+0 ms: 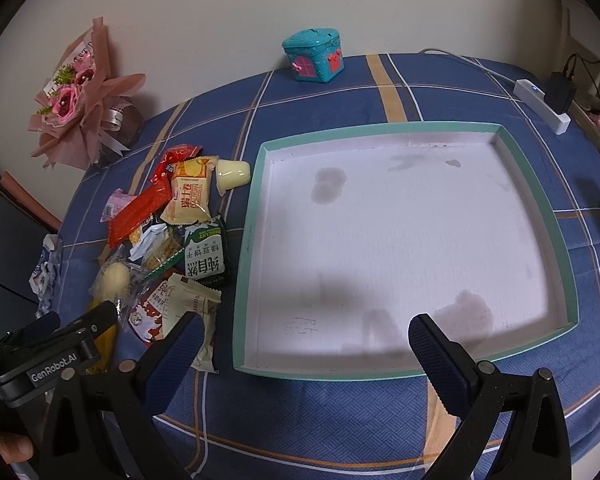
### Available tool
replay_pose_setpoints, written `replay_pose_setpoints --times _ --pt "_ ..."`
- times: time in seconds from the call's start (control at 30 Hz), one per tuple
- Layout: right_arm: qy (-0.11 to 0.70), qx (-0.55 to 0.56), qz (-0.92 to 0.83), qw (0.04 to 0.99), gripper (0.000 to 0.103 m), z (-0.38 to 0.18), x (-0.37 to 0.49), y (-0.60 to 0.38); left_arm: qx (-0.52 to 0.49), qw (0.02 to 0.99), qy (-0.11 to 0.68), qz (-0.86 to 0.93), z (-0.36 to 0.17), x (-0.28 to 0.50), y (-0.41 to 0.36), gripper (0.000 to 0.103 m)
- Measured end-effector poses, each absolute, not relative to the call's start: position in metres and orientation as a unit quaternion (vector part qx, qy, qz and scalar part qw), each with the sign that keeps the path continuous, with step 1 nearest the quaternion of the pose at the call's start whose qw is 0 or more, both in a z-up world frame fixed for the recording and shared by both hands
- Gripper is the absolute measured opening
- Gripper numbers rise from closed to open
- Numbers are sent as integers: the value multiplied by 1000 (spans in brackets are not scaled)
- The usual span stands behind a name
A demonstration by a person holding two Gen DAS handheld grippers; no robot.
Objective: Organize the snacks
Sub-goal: 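Grasp the yellow barcode pastry bag with left tool while right tool grasps cream biscuit packet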
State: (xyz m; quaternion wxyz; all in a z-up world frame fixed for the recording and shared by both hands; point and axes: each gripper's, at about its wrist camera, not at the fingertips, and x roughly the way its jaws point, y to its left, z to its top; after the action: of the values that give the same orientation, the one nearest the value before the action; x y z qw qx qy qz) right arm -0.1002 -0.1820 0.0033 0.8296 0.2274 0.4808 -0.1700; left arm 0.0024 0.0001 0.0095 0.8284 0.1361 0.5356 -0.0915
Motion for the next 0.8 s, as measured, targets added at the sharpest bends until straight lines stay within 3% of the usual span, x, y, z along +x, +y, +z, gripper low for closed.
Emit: replay_pose_setpoints --times 0.37,0.8 --pt "473 230 -163 835 103 7 -95 -176 126 833 531 -91 13 4 10 103" --pt "476 212 -51 852 103 5 -50 -107 84 836 541 -38 9 29 103 103"
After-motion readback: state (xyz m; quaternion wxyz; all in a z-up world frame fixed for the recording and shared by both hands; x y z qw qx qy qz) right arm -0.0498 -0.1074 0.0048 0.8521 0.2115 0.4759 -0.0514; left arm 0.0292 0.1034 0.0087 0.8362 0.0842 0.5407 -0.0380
